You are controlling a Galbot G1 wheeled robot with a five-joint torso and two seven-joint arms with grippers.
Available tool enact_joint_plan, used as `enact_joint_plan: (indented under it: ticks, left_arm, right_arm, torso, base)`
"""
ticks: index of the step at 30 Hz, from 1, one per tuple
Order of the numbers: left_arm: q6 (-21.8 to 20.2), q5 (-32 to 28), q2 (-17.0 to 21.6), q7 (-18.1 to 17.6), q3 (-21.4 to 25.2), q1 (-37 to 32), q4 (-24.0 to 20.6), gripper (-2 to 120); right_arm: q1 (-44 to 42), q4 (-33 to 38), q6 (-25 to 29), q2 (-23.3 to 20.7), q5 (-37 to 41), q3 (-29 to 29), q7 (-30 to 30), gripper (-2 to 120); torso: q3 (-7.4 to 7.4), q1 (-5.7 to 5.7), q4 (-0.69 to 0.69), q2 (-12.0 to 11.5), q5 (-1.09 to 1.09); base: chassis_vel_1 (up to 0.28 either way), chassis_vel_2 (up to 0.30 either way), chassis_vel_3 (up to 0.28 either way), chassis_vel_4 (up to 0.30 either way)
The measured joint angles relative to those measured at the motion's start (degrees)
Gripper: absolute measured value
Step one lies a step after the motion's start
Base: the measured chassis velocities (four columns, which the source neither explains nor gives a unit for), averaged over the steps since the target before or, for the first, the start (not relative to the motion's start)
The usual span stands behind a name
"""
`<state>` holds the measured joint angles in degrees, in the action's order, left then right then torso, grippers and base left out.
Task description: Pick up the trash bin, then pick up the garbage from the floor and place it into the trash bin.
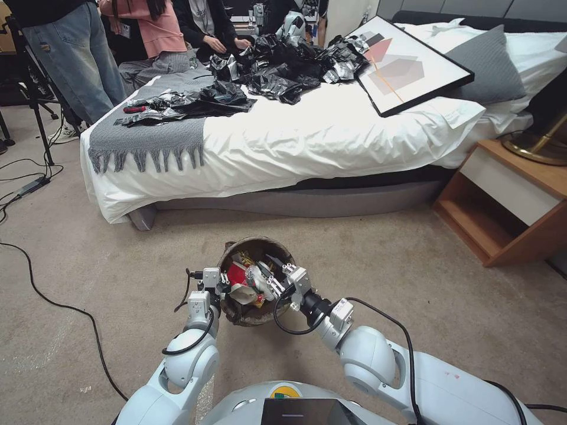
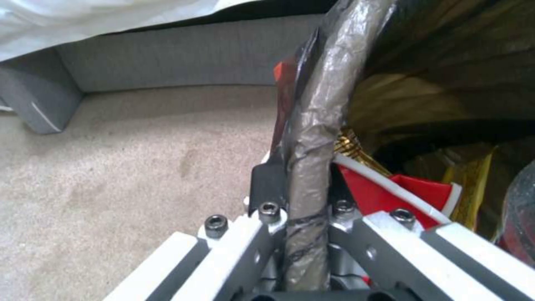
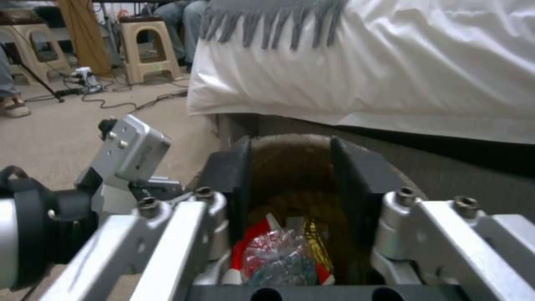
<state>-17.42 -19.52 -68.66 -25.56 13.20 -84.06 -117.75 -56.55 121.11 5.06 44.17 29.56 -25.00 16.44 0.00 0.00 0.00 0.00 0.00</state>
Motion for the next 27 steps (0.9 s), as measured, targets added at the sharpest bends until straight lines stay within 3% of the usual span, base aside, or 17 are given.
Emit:
enact_joint_plan:
  ticks: [15, 23, 26, 27]
  left_arm:
    - [0.0, -0.1, -0.2, 0.0, -0.2, 0.5, 0.6, 0]
    - [0.0, -0.1, -0.4, 0.0, -0.3, 0.5, 0.6, 0]
    - [0.2, 0.0, -0.4, 0.0, -0.3, 0.2, 0.6, 0]
    - [0.2, 0.0, -0.4, 0.0, -0.3, 0.2, 0.6, 0]
  right_arm:
    - [-0.7, 3.9, -0.3, 0.0, 0.5, 3.7, 0.4, 96]
    - [0.5, 6.3, -0.4, 1.3, 2.8, 9.1, 2.4, 100]
    - [-0.6, 6.7, -1.9, 3.4, 4.1, 17.0, 5.6, 100]
    - [-0.6, 6.7, -1.9, 3.4, 4.1, 17.0, 5.6, 100]
  torso:
    - [0.00, 0.00, 0.00, 0.0, 0.00]
    - [0.00, 0.00, 0.00, 0.0, 0.00]
    - [0.00, 0.00, 0.00, 0.0, 0.00]
    - [0.00, 0.00, 0.00, 0.0, 0.00]
  base:
    - [0.000, 0.000, 0.000, 0.000]
    - [0.000, 0.000, 0.000, 0.000]
    - [0.000, 0.000, 0.000, 0.000]
    - [0.000, 0.000, 0.000, 0.000]
